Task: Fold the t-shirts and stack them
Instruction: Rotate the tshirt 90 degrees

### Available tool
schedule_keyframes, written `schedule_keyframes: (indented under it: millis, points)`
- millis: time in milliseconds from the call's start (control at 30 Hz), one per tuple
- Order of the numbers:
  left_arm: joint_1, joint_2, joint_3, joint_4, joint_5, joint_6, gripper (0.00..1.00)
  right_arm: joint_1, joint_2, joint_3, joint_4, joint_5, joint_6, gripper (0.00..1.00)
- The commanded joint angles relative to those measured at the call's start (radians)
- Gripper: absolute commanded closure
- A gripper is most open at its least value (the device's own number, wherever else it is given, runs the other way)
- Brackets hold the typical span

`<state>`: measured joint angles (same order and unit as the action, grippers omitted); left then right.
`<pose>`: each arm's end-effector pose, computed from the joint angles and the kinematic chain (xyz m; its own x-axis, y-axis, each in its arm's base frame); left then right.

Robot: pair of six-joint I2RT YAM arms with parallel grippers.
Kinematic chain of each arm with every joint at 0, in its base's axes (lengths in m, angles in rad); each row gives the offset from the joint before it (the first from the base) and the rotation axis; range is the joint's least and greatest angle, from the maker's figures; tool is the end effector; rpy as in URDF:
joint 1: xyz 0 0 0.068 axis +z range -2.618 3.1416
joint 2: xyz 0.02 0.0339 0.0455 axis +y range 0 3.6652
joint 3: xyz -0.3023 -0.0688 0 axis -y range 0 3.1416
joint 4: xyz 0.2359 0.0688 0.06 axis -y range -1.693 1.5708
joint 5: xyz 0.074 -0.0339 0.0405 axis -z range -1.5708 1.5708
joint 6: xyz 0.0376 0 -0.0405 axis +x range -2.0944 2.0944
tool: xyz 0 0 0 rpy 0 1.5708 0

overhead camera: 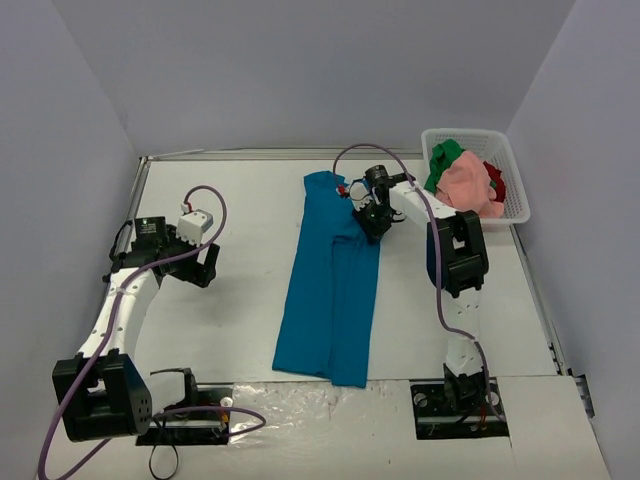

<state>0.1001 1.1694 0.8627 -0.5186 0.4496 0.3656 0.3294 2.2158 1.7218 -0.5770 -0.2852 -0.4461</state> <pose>0.2186 0.0055 0.2985 -0.6101 0.2623 -0.7477 0.4513 0.8907 -0.0557 0.4608 0.1687 0.1994 -0.5602 -0.6291 -0.5389 -0.7534 0.6573 0.0160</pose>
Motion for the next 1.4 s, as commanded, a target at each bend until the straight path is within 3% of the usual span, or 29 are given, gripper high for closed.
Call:
schedule_keyframes:
  millis: [0,367,933,1367]
  points:
    - [0.009,0.007,0.021,-0.001,0.021,0.010,0.15,0.010,0.068,0.024,-0.047,0.004,0.004,1.00]
    - [0.009,0.033,0.025,-0.004,0.023,0.013,0.15,0.002,0.194,0.133,-0.047,0.093,-0.014,1.00]
    - [0.009,0.059,0.038,-0.018,0.004,0.018,0.15,-0.001,0.381,0.512,-0.126,0.136,-0.032,1.00]
    - [0.009,0.064,0.042,-0.035,0.020,0.030,0.15,0.017,0.164,0.444,-0.129,0.052,-0.023,1.00]
